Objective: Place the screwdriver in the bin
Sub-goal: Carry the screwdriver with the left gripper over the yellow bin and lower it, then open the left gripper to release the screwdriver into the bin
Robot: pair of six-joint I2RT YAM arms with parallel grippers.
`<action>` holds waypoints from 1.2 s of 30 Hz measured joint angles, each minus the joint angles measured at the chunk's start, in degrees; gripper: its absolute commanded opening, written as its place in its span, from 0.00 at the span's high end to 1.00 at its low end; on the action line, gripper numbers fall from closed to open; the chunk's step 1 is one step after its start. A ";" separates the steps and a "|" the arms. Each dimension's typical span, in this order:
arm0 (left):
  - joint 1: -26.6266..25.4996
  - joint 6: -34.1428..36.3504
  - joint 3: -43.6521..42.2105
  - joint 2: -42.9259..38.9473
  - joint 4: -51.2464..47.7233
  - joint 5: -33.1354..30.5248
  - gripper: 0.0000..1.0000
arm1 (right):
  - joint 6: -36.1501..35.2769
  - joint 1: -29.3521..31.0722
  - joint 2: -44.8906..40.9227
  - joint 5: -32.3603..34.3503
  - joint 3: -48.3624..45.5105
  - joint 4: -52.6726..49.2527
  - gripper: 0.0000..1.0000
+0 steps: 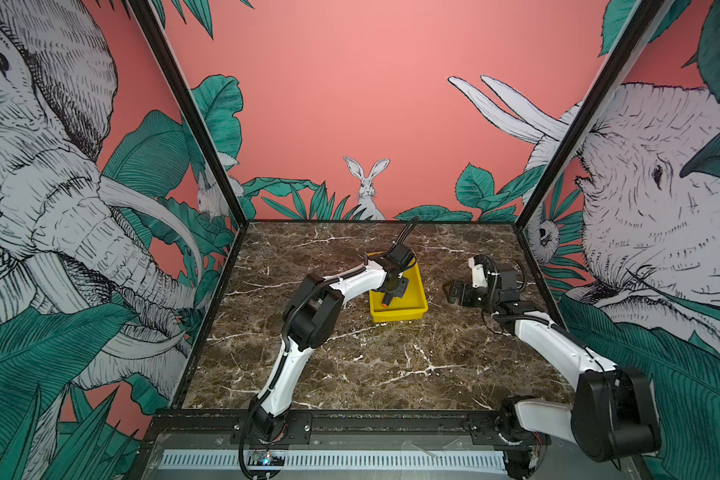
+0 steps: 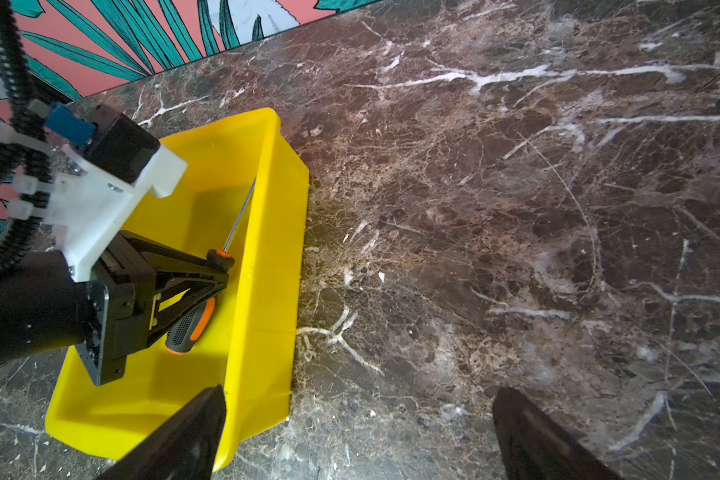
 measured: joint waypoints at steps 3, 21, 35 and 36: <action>0.00 -0.42 0.44 0.46 0.00 0.02 0.69 | 0.00 -0.07 0.48 -0.17 0.00 0.07 0.00; -0.02 -1.25 -1.31 -4.76 2.47 3.72 0.01 | -0.09 -0.39 1.90 -0.63 0.02 0.37 0.01; 0.00 4.28 -7.41 -19.26 7.63 2.99 0.01 | -0.09 -0.48 2.56 -0.90 0.70 0.07 0.00; 0.00 4.63 -8.74 -19.82 8.24 2.84 0.01 | -0.07 -0.48 2.56 -0.90 0.81 0.11 0.01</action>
